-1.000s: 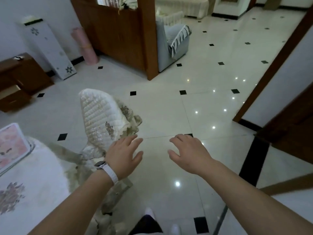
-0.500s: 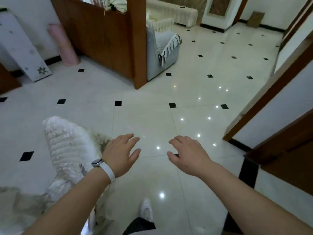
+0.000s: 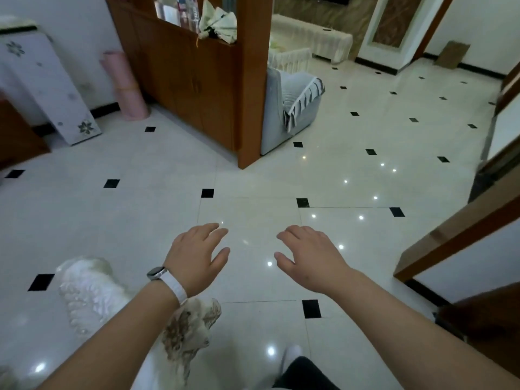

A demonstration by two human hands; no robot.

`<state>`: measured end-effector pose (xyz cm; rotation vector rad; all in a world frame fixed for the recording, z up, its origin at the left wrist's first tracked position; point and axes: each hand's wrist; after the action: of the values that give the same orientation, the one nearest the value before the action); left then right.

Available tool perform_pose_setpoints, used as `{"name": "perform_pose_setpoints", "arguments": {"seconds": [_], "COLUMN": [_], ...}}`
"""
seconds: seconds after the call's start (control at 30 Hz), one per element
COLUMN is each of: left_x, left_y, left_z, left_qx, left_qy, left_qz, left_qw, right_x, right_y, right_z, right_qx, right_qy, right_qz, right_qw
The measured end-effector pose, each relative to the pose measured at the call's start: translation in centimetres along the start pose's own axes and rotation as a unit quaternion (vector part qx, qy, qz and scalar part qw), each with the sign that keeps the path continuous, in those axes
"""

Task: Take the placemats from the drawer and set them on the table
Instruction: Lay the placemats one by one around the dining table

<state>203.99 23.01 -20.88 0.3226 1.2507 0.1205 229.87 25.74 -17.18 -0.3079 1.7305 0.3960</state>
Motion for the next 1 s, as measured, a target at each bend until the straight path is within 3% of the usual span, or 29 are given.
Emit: {"name": "perform_pose_setpoints", "arguments": {"seconds": [0.6,1.0], "left_x": [4.7,2.8], "left_y": [21.3,22.0], "left_z": [-7.2,-21.5], "left_qx": [-0.154,-0.298], "left_qy": [0.088,0.136], "left_qz": [0.017,0.049], "left_qw": [0.984,0.944], "right_x": [3.5,8.4], "right_y": [33.6,48.8], "right_z": [8.0,-5.5], "right_qx": [-0.206,-0.348], "right_qy": [0.024,0.053], "right_qz": [-0.031,-0.069], "right_qw": [0.978,0.933]}}
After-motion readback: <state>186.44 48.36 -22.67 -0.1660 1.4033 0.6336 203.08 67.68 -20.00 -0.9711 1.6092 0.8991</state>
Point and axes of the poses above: each hand's wrist, its own y-axis towards the middle knuckle, its own x-axis out of the palm, z = x × y, and after that the axes turned 12 degrees about z, right-handed
